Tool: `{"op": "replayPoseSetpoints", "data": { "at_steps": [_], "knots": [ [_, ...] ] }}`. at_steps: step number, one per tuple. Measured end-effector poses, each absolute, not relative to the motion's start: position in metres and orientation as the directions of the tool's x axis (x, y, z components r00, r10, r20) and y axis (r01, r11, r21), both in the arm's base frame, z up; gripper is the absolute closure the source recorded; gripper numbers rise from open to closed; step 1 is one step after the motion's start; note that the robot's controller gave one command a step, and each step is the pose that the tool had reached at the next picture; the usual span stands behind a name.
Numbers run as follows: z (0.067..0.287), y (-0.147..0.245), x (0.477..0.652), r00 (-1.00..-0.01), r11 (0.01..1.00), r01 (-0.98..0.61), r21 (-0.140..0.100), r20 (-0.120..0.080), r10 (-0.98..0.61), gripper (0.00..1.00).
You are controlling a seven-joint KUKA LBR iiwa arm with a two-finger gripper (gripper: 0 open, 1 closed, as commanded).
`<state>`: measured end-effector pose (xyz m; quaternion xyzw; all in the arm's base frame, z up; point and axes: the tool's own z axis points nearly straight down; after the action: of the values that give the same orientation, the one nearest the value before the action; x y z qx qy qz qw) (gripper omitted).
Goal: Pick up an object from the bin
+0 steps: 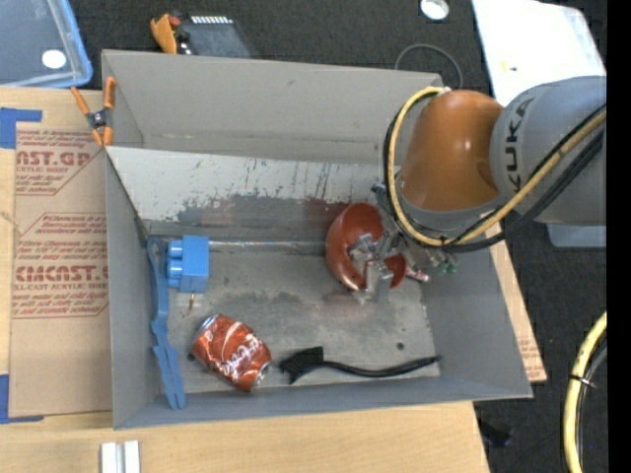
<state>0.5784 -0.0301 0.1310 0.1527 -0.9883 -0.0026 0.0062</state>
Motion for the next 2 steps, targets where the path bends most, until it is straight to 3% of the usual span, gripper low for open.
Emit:
{"op": "replayPoseSetpoints", "data": {
  "at_steps": [1, 2],
  "knots": [
    [0.136, -0.014, 0.577, -0.949, 0.949, -0.315, 0.003, 0.004, -0.315, 1.00],
    [0.198, 0.061, 0.563, -0.959, 0.959, -0.285, 0.006, 0.010, -0.285, 1.00]
  ]
}}
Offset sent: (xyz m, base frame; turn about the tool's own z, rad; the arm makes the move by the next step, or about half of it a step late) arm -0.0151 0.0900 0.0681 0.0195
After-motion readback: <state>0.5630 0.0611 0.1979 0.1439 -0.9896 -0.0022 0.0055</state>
